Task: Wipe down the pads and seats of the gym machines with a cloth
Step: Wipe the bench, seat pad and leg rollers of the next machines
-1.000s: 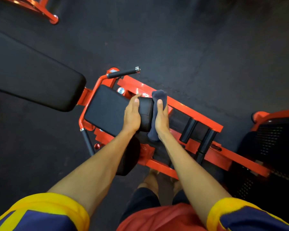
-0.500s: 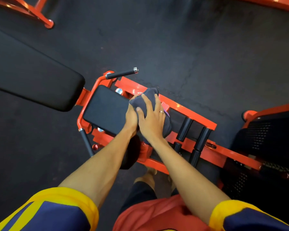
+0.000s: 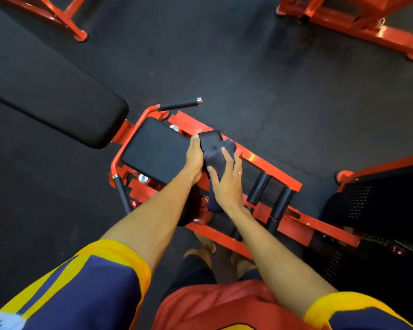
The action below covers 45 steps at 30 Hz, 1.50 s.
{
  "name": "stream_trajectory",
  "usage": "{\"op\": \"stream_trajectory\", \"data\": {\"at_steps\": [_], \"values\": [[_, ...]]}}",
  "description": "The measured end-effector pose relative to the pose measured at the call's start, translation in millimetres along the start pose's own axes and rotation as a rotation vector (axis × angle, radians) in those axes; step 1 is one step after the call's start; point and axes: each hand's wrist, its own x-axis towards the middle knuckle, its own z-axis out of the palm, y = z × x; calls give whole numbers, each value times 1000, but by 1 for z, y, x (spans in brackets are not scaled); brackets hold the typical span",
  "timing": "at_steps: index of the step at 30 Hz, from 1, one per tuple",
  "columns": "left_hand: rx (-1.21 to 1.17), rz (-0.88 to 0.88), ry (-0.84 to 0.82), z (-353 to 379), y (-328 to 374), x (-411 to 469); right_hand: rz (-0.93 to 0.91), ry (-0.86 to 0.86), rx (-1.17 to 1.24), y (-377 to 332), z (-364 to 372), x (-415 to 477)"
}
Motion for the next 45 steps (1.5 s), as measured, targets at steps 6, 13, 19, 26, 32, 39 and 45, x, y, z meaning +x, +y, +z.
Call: {"op": "stream_trajectory", "data": {"at_steps": [6,13,19,26,32,39,45], "values": [[61,94,1,-2,0,-31,154,-37,178,12,-26,-27],[626,223,-14,-18,-18,-84,83,-96,125,-6,-37,-36],[770,255,-297,-62,6,-139,-130,-199,53,-44,-43,-41],[853,464,-45,-139,15,-188,-437,-592,-214,-94,-33,-55],[781,637,110,-229,20,-251,-658,-655,-411,-175,-13,-92],[957,707,219,-340,43,-321,-908,-708,-605,-280,34,-150],[936,747,384,-422,71,-360,-1013,-709,-640,-363,94,-178]]}}
